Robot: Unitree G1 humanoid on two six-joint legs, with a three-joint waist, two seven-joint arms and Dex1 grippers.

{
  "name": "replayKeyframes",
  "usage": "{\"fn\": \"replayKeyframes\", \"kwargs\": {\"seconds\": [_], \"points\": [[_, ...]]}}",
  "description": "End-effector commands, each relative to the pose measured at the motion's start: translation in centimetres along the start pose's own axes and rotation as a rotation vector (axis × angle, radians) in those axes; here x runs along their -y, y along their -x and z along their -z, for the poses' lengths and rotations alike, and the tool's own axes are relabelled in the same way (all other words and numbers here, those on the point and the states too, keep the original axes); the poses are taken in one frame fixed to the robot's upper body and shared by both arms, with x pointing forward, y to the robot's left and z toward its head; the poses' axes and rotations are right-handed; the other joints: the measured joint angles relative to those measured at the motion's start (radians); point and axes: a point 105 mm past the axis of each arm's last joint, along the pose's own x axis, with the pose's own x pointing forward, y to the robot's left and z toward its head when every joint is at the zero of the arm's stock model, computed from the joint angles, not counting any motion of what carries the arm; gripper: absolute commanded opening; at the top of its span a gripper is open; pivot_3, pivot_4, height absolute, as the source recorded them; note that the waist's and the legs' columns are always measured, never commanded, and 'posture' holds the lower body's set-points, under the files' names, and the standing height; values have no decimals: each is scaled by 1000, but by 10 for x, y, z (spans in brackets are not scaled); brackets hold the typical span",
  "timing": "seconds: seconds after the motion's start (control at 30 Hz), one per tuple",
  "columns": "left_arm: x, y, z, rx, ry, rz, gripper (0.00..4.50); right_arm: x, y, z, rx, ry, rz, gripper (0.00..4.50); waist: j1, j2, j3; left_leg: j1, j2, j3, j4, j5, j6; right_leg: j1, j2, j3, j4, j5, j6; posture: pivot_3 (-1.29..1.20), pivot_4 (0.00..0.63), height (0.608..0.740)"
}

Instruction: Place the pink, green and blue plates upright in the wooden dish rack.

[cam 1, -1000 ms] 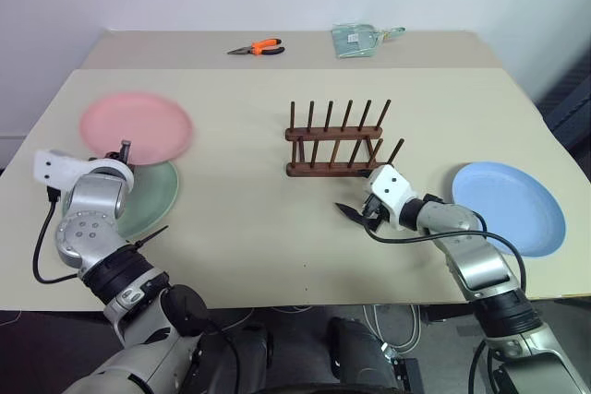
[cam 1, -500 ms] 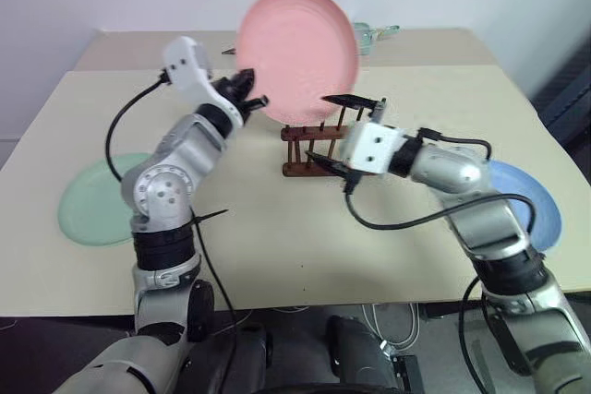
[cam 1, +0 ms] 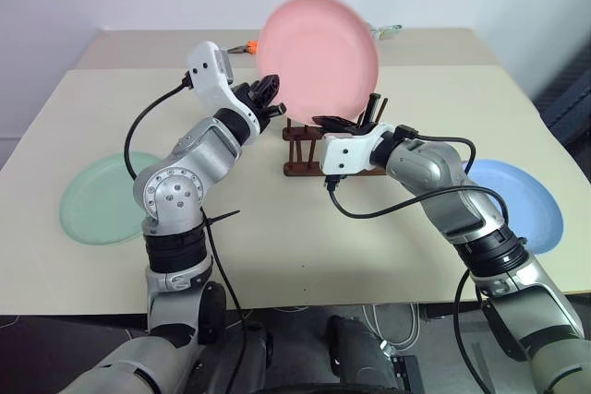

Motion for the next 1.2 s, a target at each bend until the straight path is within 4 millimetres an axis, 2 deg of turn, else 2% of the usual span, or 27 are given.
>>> {"fn": "replayKeyframes", "kwargs": {"seconds": [0.03, 0.07, 0.1, 0.2, 0.27, 0.33, 0.4, 0.5, 0.63, 0.7, 0.9, 1.17, 1.2], "points": [[19, 11, -53, 245, 104, 111, 2740, 22, 9, 8, -27, 37, 88, 0, 2, 0, 0, 0, 0, 0, 0, 0, 0, 0, 0, 0, 0, 0, 0, 0, 150, 740], [17, 12, -60, 280, 118, 106, 3277, 24, 11, 9, -30, 36, 96, 0, 2, 0, 0, -1, 0, 0, 1, 0, 0, 0, 0, 0, 0, 0, 0, 0, 150, 740], [9, 14, -69, 318, 106, 83, 3700, 32, 16, 13, -33, -36, 137, 0, 2, 0, 0, -1, 0, 0, 1, 0, 0, -1, 0, 0, -1, 1, -1, 0, 150, 740], [-12, 20, -76, 333, -92, 14, 3700, 53, 33, 21, 2, -307, 234, 0, -2, 0, 0, -1, 0, 0, -1, 0, 0, 0, 0, 0, -1, 1, -1, 0, 150, 740], [-25, 24, -56, 224, -334, 9, 3700, 71, 50, 20, 113, -665, 275, 0, -7, 1, 0, 0, 0, 1, -1, 0, 0, -1, 1, 1, -1, 1, -1, 0, 150, 740], [-34, 31, -29, 96, -503, 72, 3700, 84, 68, 11, 271, -954, 246, 0, -6, 2, 0, 0, 1, 1, -2, 0, 1, -1, 1, 2, -1, 1, -2, 0, 150, 740], [-36, 41, -3, -20, -591, 172, 3700, 93, 83, 5, 397, -1161, 208, 0, -1, 3, 1, 0, 1, 0, -2, -3, 5, -1, 2, 1, -1, 1, -2, 0, 150, 740], [-35, 61, 36, -197, -641, 334, 3700, 97, 93, -2, 494, -1339, 164, 0, -2, 3, 1, -2, 1, -1, -1, -3, 6, -1, 2, 0, -2, 0, -7, 0, 150, 740], [-34, 78, 62, -306, -640, 434, 3700, 86, 93, 4, 461, -1456, 151, 0, -3, 6, 2, -2, 2, -1, -1, -3, 6, -2, 2, 0, -2, 0, -8, 0, 150, 740], [-32, 82, 69, -324, -629, 452, 3700, 80, 91, 9, 428, -1488, 157, 0, -3, 7, 1, -2, 2, 0, -1, -3, 6, -2, 1, 0, -2, 0, -8, 0, 150, 740], [-21, 87, 73, -323, -567, 507, 3700, 70, 87, 31, 338, -1540, 228, 0, -2, 7, 1, -5, 2, 0, 0, -3, 6, -5, 1, 0, -1, 2, -5, 0, 150, 740], [-16, 95, 81, -360, -554, 546, 3700, 66, 86, 50, 326, -1657, 259, 0, -3, 7, 1, -5, 2, 0, 0, -3, 6, -5, 1, 0, -1, 2, -4, 0, 150, 740], [-16, 96, 82, -365, -562, 547, 3739, 65, 86, 51, 328, -1675, 256, 348, -3, 7, 1, -5, 2, 0, 0, -3, 6, -5, 1, 0, -1, 2, -4, 0, 150, 740]]}}
